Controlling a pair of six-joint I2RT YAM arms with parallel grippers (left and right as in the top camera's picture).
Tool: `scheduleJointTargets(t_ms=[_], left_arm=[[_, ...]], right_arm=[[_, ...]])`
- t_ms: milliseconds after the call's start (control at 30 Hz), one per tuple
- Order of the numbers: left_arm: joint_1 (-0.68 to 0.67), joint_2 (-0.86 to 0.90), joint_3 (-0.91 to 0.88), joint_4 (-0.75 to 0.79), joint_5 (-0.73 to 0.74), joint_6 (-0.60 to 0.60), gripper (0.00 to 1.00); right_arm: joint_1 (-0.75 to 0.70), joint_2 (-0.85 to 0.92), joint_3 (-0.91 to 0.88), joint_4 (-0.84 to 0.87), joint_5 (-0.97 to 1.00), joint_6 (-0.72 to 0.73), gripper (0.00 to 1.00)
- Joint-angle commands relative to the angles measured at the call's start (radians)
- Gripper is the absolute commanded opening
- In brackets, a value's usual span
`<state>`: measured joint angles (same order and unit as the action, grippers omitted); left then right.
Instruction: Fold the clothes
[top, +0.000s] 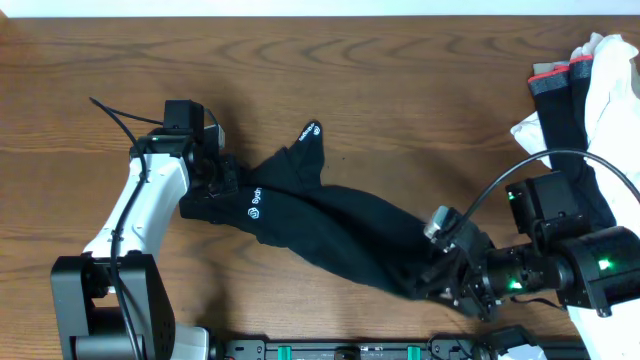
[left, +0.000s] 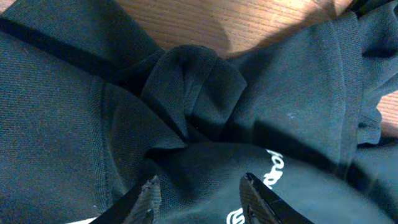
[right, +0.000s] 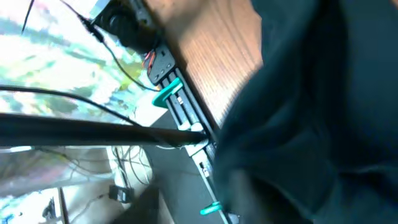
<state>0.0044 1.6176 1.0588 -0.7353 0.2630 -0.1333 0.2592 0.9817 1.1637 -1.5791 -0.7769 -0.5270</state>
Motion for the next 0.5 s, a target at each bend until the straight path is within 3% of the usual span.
scheduleJointTargets(t_ms=[0, 100, 167, 300, 467], left_arm=[[0.001, 0.002, -0.002, -0.003, 0.006, 0.010, 0.48], [0.001, 0.002, -0.002, -0.004, 0.006, 0.010, 0.50], [0.000, 0.002, -0.002, -0.004, 0.007, 0.009, 0.50], [-0.008, 0.002, 0.003, -0.004, 0.075, 0.045, 0.50], [-0.085, 0.002, 0.059, -0.003, 0.111, 0.134, 0.50]], right_arm=[[0.023, 0.003, 0.000, 0.014, -0.012, -0.023, 0.53], [0.023, 0.003, 0.000, 0.078, 0.077, 0.055, 0.49], [0.023, 0.004, 0.000, 0.191, 0.208, 0.242, 0.42], [0.023, 0.031, 0.000, 0.365, 0.435, 0.543, 0.41], [0.023, 0.115, 0.000, 0.462, 0.503, 0.638, 0.56]])
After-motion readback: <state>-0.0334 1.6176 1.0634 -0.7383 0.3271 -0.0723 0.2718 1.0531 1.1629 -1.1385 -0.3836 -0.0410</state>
